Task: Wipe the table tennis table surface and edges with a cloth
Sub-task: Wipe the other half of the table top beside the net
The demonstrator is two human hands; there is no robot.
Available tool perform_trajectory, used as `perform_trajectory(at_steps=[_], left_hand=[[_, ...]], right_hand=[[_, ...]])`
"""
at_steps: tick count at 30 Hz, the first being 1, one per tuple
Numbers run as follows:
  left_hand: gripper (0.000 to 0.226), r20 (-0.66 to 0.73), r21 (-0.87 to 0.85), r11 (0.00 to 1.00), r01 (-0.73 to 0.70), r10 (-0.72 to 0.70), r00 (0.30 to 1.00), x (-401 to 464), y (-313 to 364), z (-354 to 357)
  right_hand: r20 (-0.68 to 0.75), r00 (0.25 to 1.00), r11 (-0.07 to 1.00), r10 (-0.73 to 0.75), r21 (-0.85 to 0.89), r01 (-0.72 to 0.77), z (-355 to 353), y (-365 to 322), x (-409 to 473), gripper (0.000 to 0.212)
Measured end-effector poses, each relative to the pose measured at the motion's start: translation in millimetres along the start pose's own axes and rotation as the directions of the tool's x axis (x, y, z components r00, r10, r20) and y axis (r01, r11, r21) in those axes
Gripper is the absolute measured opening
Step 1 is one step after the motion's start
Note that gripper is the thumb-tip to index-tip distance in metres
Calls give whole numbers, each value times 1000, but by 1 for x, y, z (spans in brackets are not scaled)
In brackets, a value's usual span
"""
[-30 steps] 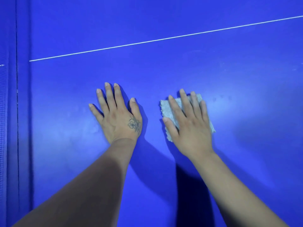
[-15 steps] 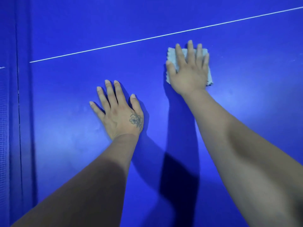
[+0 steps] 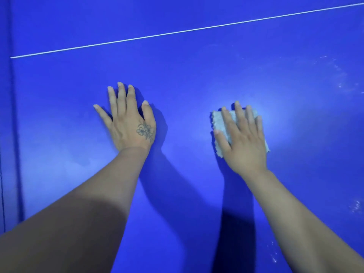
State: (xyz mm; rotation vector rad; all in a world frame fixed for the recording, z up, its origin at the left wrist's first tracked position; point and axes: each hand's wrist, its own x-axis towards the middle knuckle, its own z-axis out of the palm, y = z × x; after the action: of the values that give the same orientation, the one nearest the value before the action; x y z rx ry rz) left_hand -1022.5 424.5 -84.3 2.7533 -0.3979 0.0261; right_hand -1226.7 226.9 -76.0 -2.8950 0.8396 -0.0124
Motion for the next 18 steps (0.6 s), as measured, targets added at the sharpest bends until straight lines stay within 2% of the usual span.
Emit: perform_trajectory(at_steps=[4,7,12,15,18], left_hand=[[56,3,-14,977,-214,214,977,-35,-5,-9],[57,42,-21,965,-262,263,964,-96,-5,-20],[67,183,121,971,-204,180,966,-171,-8,-20],[69,208,183,963,-197,158,965,-170,-7,-16],[69,202,179,965,-193,156,967,-170,-7,-15]], right_hand=[[-25,983,983,182,28,-181,2,-3,43,66],[-27,975,975,222,34,-222,7,-27,65,68],[-39,998,998,55,30,-54,10,-75,42,68],[-30,996,996,-82,31,83,13,-84,-9,64],[4,993,992,-120,30,120,9,-71,-64,63]])
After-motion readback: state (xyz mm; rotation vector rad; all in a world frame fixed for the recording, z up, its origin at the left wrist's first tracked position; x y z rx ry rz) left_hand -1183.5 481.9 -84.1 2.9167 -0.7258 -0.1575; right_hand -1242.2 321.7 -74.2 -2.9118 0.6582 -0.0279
